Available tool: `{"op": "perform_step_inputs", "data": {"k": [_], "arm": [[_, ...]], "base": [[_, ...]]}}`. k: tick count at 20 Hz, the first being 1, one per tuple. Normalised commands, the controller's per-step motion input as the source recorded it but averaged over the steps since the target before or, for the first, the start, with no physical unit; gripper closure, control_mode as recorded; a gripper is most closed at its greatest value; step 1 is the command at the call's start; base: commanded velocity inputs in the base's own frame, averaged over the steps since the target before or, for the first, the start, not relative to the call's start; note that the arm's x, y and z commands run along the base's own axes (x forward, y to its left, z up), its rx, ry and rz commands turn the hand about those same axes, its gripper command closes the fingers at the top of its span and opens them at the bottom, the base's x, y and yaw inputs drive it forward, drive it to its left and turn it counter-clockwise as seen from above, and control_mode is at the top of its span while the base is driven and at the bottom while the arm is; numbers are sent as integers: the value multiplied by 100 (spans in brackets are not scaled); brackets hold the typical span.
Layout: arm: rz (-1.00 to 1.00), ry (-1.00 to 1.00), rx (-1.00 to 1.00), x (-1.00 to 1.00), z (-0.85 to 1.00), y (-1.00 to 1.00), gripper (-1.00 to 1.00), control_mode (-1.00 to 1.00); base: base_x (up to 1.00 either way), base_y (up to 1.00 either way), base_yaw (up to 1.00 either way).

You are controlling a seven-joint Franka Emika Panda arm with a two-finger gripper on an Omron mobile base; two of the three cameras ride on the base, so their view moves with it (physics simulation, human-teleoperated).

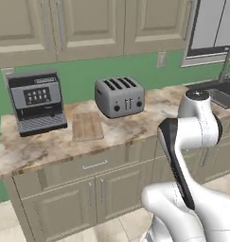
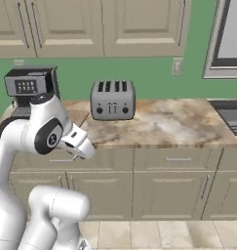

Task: Retrieve the fish from the fridge and place it on the cutting board.

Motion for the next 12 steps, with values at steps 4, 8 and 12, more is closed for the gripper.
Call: {"op": "perform_step_inputs", "data": {"k": [4, 8, 12], "arm": [[0, 0, 0, 0, 0, 0, 100, 100], [0, 0, 0, 0, 0, 0, 100, 100], [0, 0, 0, 0, 0, 0, 100, 100]], "base": [[1, 73, 58], [37, 10, 37], [71, 0, 8]]}}
